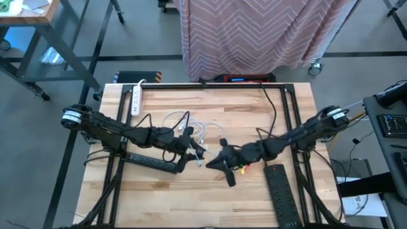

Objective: Plug in charger cables
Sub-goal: Insert the white charger cable into the black charger adapter

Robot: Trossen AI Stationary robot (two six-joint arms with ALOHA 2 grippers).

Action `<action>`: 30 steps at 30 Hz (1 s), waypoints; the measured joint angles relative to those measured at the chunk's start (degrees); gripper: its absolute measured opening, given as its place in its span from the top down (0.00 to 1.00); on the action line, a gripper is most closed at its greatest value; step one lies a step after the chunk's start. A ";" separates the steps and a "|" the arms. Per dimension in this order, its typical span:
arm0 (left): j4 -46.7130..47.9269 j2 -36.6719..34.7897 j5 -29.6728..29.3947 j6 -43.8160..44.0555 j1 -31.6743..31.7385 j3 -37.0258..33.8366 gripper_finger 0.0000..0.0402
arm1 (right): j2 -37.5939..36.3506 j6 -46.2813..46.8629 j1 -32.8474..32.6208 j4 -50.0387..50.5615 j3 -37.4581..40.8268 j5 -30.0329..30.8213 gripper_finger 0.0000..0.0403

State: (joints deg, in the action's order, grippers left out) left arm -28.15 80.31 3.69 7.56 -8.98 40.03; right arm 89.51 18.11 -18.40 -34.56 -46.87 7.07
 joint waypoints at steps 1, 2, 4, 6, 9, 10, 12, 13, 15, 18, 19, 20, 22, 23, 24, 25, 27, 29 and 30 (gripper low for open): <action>-0.33 0.00 -0.20 -0.98 -0.11 0.00 0.67 | 0.80 2.02 -0.26 -4.83 1.78 0.13 0.93; -0.87 0.00 -0.20 -1.72 -0.26 0.00 0.67 | 2.09 3.92 -0.37 -10.15 3.20 0.69 0.90; -2.57 0.00 -0.20 -2.51 -0.66 0.04 0.67 | 5.07 6.96 -0.47 -18.52 4.98 2.57 0.83; -4.69 0.10 -0.18 -3.01 -0.91 0.07 0.66 | 8.58 9.45 -0.43 -23.91 5.53 3.35 0.76; -5.02 0.24 -0.20 -3.05 -1.04 0.09 0.66 | 13.59 12.04 -0.47 -32.52 5.10 3.41 0.67; -4.82 0.24 -0.20 -3.14 -1.04 0.09 0.67 | 14.84 12.33 -0.47 -35.57 5.03 3.34 0.65; -4.61 0.24 -0.19 -3.59 -1.05 0.09 0.67 | 16.85 12.95 -0.35 -41.75 5.03 3.45 0.60; -4.63 0.24 -0.22 -3.76 -1.06 0.07 0.67 | 17.49 13.68 -0.34 -43.72 5.07 3.37 0.58; -4.69 0.24 -0.20 -4.06 -1.06 0.07 0.66 | 18.35 15.23 -0.12 -45.64 5.01 3.44 0.55; -4.28 0.28 -0.20 -5.03 -1.11 0.07 0.66 | 18.80 18.84 0.70 -44.46 4.26 3.24 0.53; -4.21 0.28 -0.18 -5.42 -1.12 0.04 0.66 | 19.17 19.98 0.95 -43.49 3.59 3.00 0.52; -4.39 0.28 -0.17 -5.57 -1.13 0.04 0.66 | 19.43 20.51 1.14 -43.02 3.05 3.01 0.52; -4.10 0.30 -0.18 -5.61 -1.11 0.01 0.67 | 19.50 21.02 1.50 -42.40 2.58 2.50 0.52; -4.35 0.31 0.02 -5.70 -1.11 0.02 0.67 | 19.48 21.10 1.62 -42.23 1.92 1.68 0.52; -4.56 0.28 0.14 -5.96 -1.11 0.02 0.67 | 19.48 21.14 1.84 -42.24 1.67 0.83 0.52; -4.68 0.26 0.15 -6.01 -1.15 0.02 0.67 | 19.48 21.33 1.87 -42.26 1.43 0.31 0.52; -4.53 0.26 0.21 -6.02 -1.15 0.02 0.66 | 19.45 21.89 2.02 -42.02 1.38 0.46 0.53; -4.58 0.26 0.15 -6.13 -1.13 0.02 0.65 | 19.35 23.43 2.36 -41.93 1.38 0.44 0.55; -4.57 0.26 0.08 -6.19 -1.13 0.02 0.66 | 19.35 25.00 2.57 -41.93 1.38 0.41 0.56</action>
State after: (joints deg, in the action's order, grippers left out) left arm -32.71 80.58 3.77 1.37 -10.11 40.05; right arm 108.86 43.11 -15.83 -76.49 -45.50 7.49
